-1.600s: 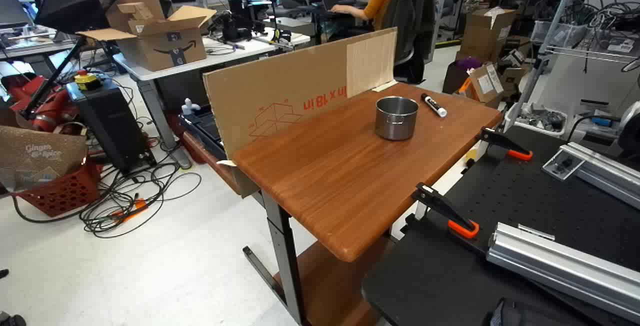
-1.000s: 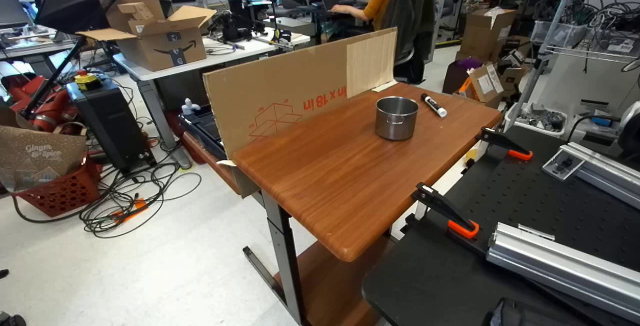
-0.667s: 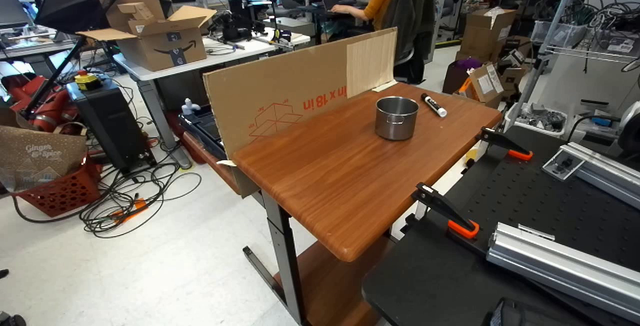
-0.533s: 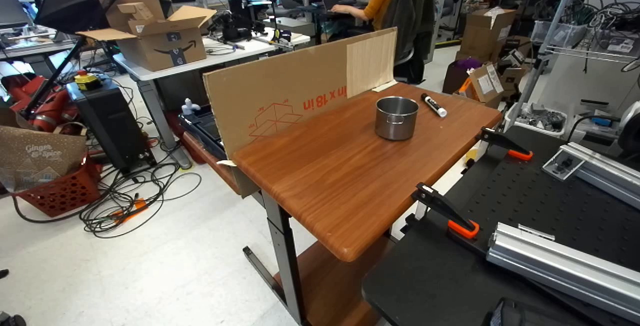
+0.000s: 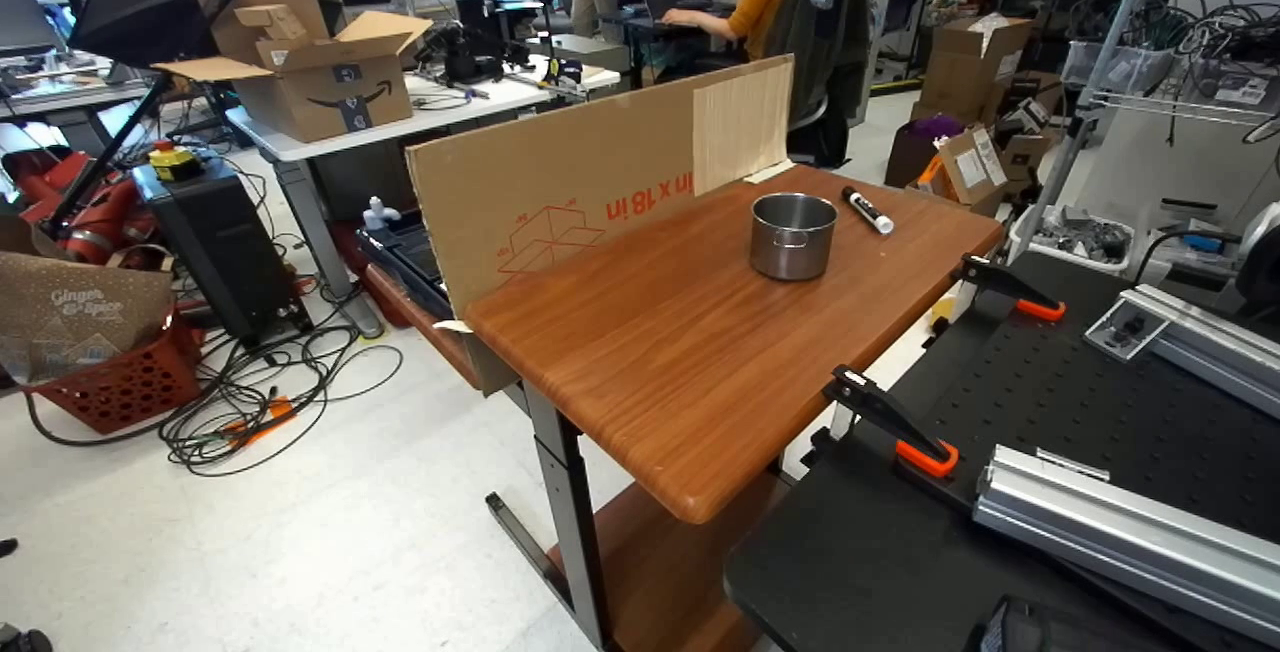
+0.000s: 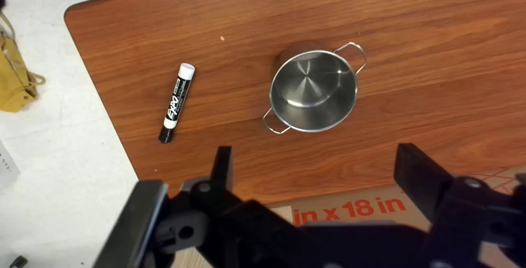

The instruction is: Pick the marker and put it in the pot

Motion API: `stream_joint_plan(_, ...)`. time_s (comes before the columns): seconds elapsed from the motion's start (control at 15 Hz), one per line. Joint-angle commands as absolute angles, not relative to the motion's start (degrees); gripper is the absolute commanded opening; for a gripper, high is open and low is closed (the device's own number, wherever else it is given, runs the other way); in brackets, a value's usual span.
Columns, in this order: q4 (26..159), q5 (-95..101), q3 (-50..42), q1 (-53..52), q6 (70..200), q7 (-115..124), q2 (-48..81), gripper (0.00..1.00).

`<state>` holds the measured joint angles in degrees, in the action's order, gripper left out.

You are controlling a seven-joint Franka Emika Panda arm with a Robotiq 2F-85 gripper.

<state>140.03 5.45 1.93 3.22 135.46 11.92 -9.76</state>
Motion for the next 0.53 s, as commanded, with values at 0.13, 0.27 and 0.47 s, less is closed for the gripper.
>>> stream_joint_plan(0.13, 134.8, -0.5, -2.6, 4.5, 137.4, 10.5, -0.2, 1.00)
stream_joint_plan(0.27, 133.2, -2.7, -4.2, 5.3, 138.2, 9.5, 3.8, 1.00)
stream_joint_plan(0.47, 132.0, -3.1, -5.7, 6.4, 139.0, 10.0, 7.9, 1.00)
